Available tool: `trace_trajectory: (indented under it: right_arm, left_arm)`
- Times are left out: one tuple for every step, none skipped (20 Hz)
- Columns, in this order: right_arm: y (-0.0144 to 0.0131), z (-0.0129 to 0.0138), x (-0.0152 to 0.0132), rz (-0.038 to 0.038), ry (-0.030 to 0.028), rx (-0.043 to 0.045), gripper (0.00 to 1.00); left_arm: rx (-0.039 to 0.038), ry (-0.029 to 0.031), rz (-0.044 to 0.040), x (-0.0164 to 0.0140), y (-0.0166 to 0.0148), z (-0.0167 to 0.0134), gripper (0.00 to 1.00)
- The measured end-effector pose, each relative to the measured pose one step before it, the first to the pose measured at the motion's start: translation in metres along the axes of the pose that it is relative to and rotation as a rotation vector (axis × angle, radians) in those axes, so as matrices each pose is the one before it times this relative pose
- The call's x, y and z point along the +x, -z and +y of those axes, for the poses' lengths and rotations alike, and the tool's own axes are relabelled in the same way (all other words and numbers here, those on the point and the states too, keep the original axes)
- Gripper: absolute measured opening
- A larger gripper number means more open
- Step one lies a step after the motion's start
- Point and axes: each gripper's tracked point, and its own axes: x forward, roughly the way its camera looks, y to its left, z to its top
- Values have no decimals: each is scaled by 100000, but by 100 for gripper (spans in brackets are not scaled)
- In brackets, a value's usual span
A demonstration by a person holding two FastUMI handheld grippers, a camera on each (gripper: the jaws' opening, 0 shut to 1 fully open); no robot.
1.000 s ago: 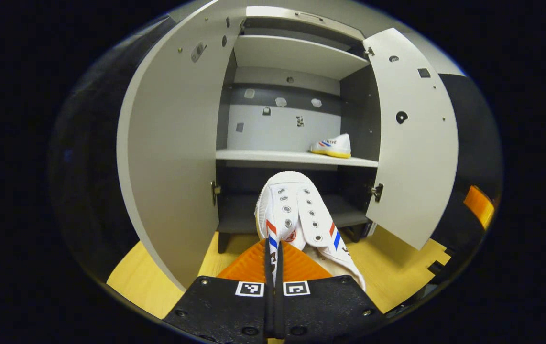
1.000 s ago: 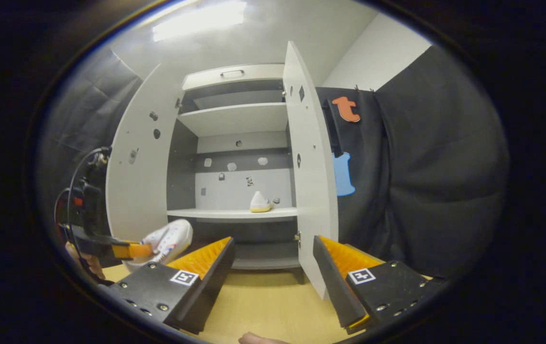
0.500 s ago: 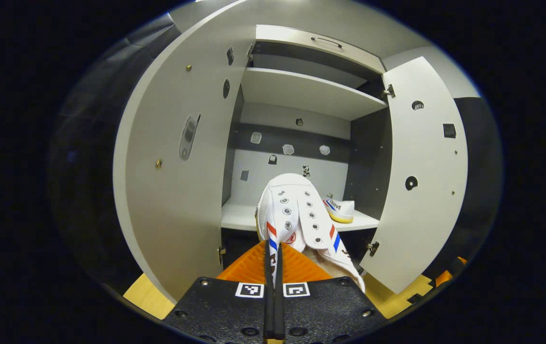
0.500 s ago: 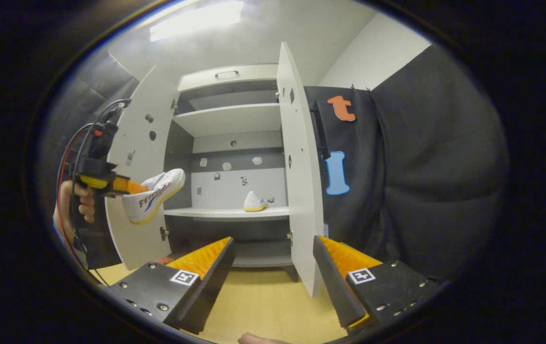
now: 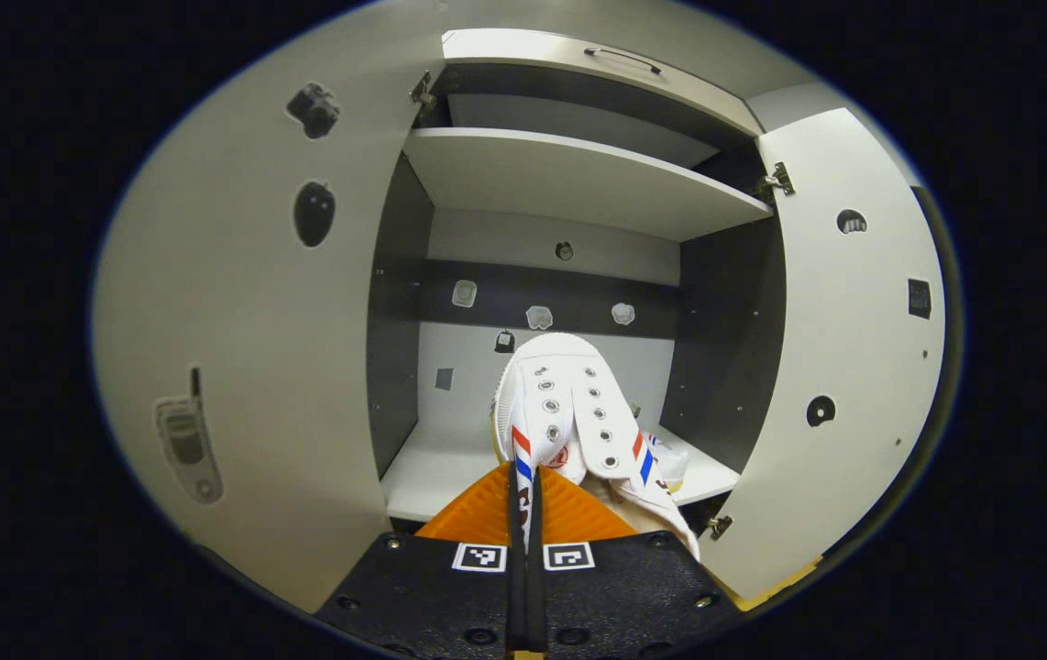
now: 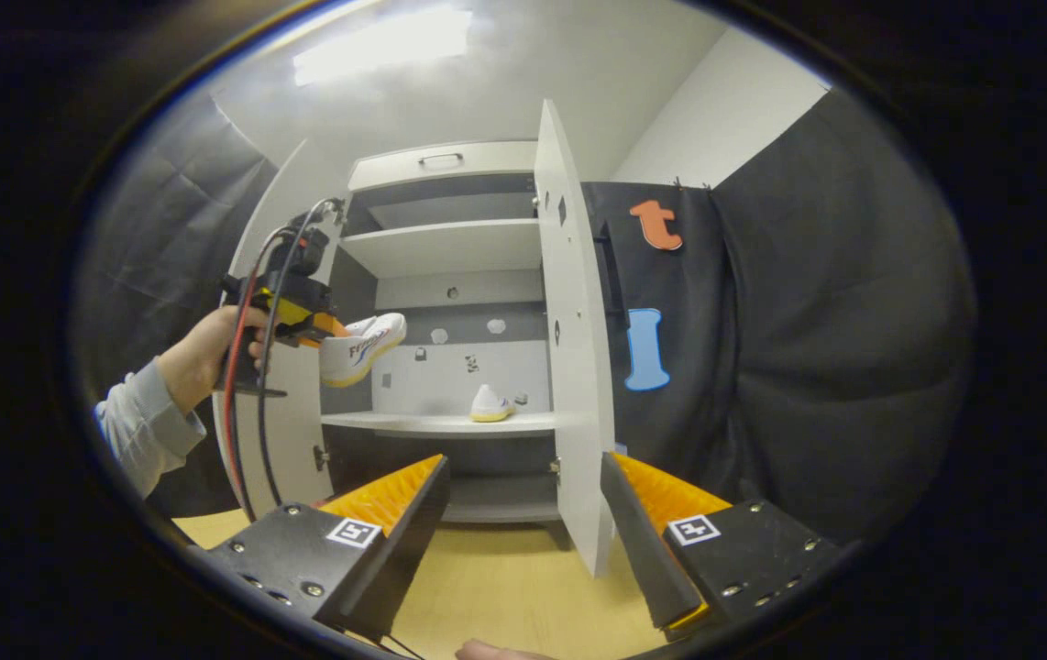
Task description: Grab one shoe with the right hand and put it into the shoe cabinet, grab the other shoe with the left hand and put it into the shoe cabinet; then close the right door with the right hand and the left door with the left hand.
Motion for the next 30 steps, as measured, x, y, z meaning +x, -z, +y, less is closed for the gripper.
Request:
trace_trajectory:
  right_arm:
    - [-107, -29, -80, -689, -123, -489, 98]
    - [-150, -53, -107, -518, -91, -229, 98]
    - [-261, -185, -79, -391, 288, 200, 98]
    - [-32, -196, -23, -229, 325, 379, 98]
    - [-186, -129, -163, -454, 23, 314, 98]
    - [-116, -195, -56, -372, 311, 548, 98]
    - [-96, -160, -105, -261, 115, 511, 98]
    - [-80, -79, -33, -108, 102, 826, 98]
    - [6, -154, 72, -36, 175, 1048, 98]
    - [-28, -44, 55, 28, -51, 808, 98]
    - [210, 42, 53, 234, -217, 368, 98]
    - [161, 44, 124, 416, -207, -222, 98]
    - [221, 65, 155, 650, 56, -683, 98]
    - [217, 155, 128, 610, -211, -1080, 97]
    - [106, 113, 290, 420, 60, -924, 97]
    - [192, -39, 218, 532, 261, -417, 98]
    - [343, -98, 257, 539, 264, 224, 98]
    - [168, 72, 141, 568, -416, 387, 98]
    - [160, 12, 147, 601, -39, 545, 98]
    - [143, -128, 112, 517, 464, 462, 98]
    - [14, 40, 32, -12, -150, -213, 98]
    - [-91, 94, -110, -363, 80, -353, 98]
    - [-173, 31, -31, -328, 79, -375, 98]
    - [6, 93, -12, -507, -411, -149, 98]
    - [-226, 203, -110, -780, -1078, 485, 98]
    - [-126, 228, -130, -387, -770, 712, 98]
    - [-66, -7, 68, -137, -91, 638, 98]
    - [4, -45, -24, -273, 325, 255, 98]
    - [115, 60, -23, -35, 265, -402, 98]
    - [8, 106, -43, 144, -26, -771, 97]
  left_arm:
    - [-1271, -1271, -176, 1477, -296, 233, 0]
    - [-553, -2490, 156, 1499, 26, 525, 0]
    - [1734, -2381, 1014, 1400, 200, 421, 0]
    - [1155, -1590, 1144, 1265, 342, 111, 0]
    - [951, -366, 1177, 1161, 435, -6, 0]
    - [-198, 605, 1593, 1143, 431, -195, 0]
    - [-1394, 581, 1407, 958, 601, 49, 1]
    - [-856, -78, 1418, 970, 445, -68, 0]
    - [-492, -1628, 1383, 1187, 754, 333, 0]
    - [1013, -1959, 1275, 1068, 563, 405, 0]
    - [1707, -2064, 2261, 1006, 595, 294, 1]
    - [867, -1732, 1392, 787, 586, 17, 1]
    - [2143, -860, 2087, 798, 589, 73, 0]
    - [1954, -483, 1175, 839, 468, 39, 0]
    - [1802, -325, 1308, 607, 503, -3, 1]
    - [475, -554, 1887, 508, 529, -120, 1]
    - [-677, -666, 848, 520, 327, 23, 1]
    - [-643, -631, 1502, 211, 393, 224, 1]
    - [-1833, 974, -825, 300, -331, -242, 1]
    - [-1301, 879, -103, 241, 107, -102, 1]
    - [1214, 1150, 786, 63, 243, -104, 2]
    - [292, 2348, -264, 5, -45, -534, 3]
    - [-525, 2269, -1303, -286, -289, -449, 11]
    - [-928, -181, -3438, -210, -862, -151, 18]
    - [1516, -2834, -4915, -227, -1234, 536, 27]
    - [1816, -1270, -3193, -728, -1082, 189, 31]
    - [1597, -545, -2004, -694, -584, -122, 33]
    - [1260, 257, -990, -918, -455, -260, 47]
    - [-766, -115, -1885, -1010, -619, -149, 60]
    - [-753, 1498, -831, -1165, -431, -398, 65]
